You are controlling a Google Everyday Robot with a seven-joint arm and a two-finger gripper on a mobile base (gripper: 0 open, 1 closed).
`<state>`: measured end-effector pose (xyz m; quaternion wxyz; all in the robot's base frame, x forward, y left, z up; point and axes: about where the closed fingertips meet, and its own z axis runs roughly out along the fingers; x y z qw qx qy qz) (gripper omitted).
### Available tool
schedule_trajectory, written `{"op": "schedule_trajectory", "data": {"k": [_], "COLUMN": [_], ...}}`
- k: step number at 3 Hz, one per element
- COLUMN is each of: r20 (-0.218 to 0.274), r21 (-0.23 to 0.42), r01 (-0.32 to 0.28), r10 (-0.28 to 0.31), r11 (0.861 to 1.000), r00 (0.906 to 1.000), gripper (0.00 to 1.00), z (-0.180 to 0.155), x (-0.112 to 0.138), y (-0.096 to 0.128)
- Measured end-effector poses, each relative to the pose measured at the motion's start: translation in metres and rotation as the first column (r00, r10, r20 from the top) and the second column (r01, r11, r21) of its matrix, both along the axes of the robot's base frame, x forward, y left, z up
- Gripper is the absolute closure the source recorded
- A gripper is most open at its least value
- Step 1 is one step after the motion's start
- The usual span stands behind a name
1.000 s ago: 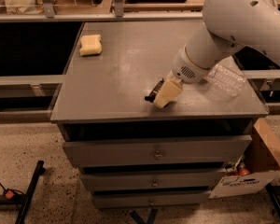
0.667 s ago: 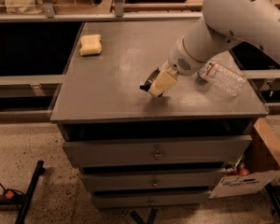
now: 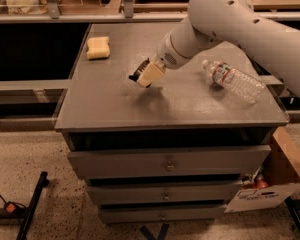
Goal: Move rxbar chocolate near sponge
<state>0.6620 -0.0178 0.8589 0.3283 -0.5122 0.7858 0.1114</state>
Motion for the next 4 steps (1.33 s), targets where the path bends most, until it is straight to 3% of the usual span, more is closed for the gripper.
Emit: {"op": "schedule_trajectory", "data": {"k": [1, 3, 4], "r20": [0.045, 0.087, 0.100], "r21": [0.043, 0.119, 0.135], "r01": [0.007, 0.046, 0.081], "r10": [-0.009, -0.057, -0.095], "r11": [0.999, 0.992, 0.987], "r00": [0.9989, 0.9946, 0.9904], "gripper": [1.00, 1.00, 0.85], "z": [0.008, 0.017, 0.015], "x": [0.027, 0.072, 0.087], "y": [0.031, 0.088, 0.107]}}
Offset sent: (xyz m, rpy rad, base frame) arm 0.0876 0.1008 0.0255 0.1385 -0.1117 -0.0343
